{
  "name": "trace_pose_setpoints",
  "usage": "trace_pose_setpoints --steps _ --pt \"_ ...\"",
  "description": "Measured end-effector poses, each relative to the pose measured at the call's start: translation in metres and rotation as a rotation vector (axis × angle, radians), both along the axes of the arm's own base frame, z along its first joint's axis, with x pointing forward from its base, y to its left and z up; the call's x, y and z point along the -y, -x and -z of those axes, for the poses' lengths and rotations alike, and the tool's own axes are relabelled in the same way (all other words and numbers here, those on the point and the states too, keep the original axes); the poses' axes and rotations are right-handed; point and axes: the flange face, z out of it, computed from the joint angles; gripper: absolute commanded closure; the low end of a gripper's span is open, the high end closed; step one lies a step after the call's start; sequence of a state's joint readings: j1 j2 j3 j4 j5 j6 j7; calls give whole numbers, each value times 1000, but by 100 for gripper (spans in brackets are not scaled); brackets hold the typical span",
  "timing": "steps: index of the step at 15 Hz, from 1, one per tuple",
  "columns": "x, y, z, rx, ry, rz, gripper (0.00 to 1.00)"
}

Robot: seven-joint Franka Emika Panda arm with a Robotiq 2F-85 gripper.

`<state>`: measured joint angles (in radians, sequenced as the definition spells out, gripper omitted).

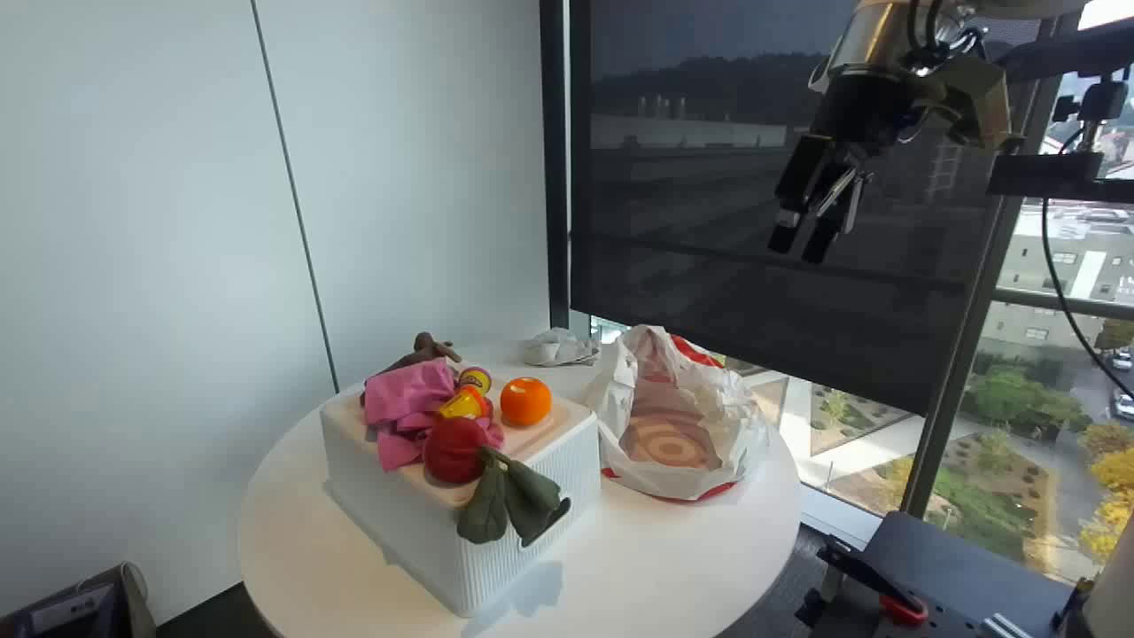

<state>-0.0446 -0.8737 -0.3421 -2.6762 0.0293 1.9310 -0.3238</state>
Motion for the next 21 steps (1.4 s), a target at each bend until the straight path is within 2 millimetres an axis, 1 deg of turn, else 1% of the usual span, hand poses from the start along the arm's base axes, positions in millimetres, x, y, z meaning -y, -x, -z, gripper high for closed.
trace_pose_setpoints --steps 4,13,15,16,18,20,21 --pt "1 0 -3 8 2 1 0" --pt "1 0 -3 8 2 2 0" --pt "-1 0 0 -2 1 -2 0" --pt "-4 -1 6 -14 1 -12 0" --pt "-18 -9 20 -39 -19 -52 0" --pt "-42 -27 37 -38 -31 -93 0" --pt "-57 -40 46 -26 -27 -112 0"
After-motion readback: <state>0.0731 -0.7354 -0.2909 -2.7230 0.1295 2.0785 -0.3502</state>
